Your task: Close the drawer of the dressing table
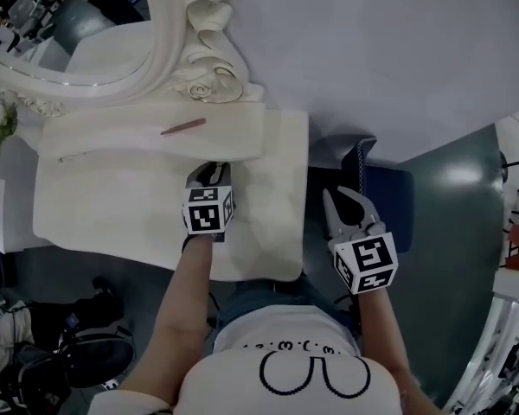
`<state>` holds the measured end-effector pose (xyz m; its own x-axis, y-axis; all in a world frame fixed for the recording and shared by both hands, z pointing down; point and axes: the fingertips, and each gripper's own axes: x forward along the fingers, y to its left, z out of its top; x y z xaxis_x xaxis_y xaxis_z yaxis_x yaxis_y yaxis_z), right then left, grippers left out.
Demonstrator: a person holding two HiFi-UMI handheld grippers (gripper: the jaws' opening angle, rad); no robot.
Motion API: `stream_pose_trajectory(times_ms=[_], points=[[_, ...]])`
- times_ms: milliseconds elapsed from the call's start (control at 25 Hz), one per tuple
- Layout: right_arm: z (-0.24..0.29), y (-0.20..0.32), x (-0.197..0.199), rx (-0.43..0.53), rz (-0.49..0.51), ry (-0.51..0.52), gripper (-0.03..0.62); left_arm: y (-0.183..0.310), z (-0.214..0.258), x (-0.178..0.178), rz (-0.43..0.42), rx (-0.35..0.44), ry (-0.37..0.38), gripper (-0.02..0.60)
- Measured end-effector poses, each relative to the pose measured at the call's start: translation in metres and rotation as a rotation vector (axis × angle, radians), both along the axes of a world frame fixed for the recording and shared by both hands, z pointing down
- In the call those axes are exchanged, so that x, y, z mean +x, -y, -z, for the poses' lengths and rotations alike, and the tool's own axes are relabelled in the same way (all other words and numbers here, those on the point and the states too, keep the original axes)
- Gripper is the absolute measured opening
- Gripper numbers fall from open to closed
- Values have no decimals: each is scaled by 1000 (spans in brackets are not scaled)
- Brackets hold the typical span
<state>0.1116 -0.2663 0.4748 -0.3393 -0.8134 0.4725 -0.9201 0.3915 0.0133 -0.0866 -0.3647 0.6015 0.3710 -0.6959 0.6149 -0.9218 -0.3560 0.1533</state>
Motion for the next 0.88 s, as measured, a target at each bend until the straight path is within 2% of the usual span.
stream_pose_trajectory(times_ms=[200, 400, 600, 720, 880], points=[[0, -1, 4, -2, -13, -5, 5, 1, -1, 1, -1, 7, -4, 91], [3, 0, 1, -18, -26, 49, 5, -5, 2, 0, 0, -17, 24, 100], [10, 4, 4, -2, -35, 56, 5, -21, 17, -1, -36, -7, 2, 220], [15, 10, 8, 10, -53, 58, 5, -31, 31, -12, -43, 23, -7, 225], [30, 15, 8, 43, -76, 62, 5, -41, 65, -31, -50, 121, -41, 225]])
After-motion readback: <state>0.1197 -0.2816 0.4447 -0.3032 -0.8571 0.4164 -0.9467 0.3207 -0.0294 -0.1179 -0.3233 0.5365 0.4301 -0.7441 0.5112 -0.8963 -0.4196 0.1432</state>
